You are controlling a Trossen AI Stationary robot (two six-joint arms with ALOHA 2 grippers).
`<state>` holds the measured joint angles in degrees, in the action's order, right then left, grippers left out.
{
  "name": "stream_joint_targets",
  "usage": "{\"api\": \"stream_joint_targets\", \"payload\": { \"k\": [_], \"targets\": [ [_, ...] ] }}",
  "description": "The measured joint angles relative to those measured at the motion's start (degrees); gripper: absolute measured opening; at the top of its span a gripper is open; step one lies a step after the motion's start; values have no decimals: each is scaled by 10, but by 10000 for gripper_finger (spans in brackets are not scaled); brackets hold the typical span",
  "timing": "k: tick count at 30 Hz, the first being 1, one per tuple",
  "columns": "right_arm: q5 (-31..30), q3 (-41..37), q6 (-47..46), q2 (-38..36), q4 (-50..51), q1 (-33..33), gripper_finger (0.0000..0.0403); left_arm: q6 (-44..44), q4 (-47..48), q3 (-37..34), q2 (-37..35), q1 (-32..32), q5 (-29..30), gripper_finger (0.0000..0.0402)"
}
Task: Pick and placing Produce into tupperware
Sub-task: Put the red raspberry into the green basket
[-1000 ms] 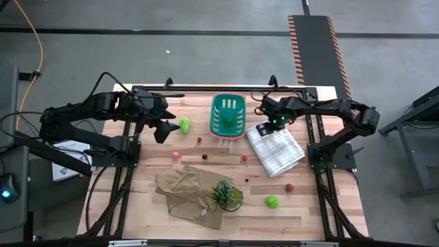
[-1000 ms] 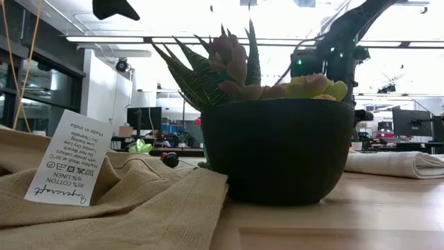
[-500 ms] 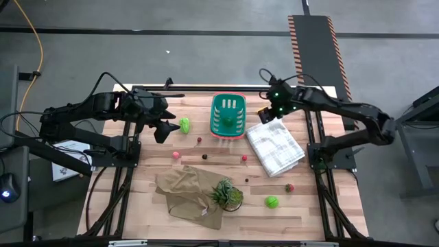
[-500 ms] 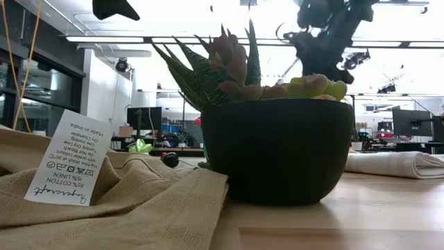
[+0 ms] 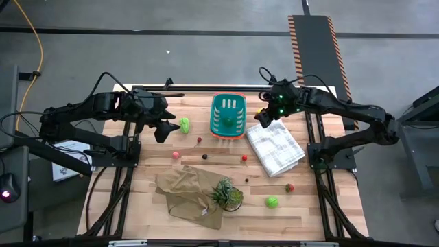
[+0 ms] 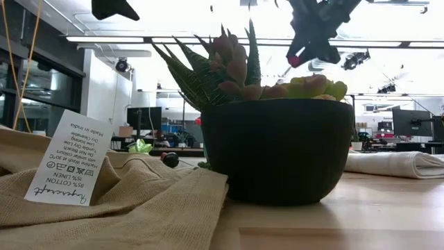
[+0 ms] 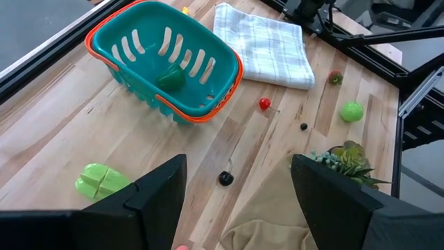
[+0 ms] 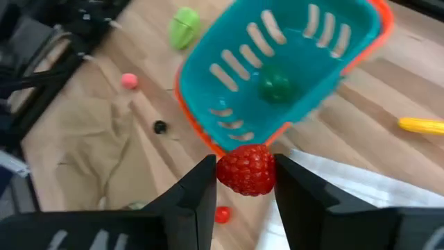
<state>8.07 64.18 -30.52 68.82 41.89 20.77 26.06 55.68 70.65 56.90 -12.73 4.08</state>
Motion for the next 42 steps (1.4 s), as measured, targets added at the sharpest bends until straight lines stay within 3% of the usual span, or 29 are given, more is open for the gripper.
{"api": "stream_joint_targets", "payload": {
  "k": [14,20,27,32,42],
  "targets": [
    [-18,0,2,2,-166,-79,113,13,0,0,0,0,0,248],
    [-32,0,-2,13,-208,-66,113,12,-1,0,0,0,14,248],
    [12,1,-5,60,-263,-42,113,9,-1,0,0,0,17,248],
    [16,66,22,115,-209,-39,113,9,-1,0,0,0,16,248],
    [-24,271,123,250,27,-19,113,3,0,0,0,0,16,248]
  ]
}}
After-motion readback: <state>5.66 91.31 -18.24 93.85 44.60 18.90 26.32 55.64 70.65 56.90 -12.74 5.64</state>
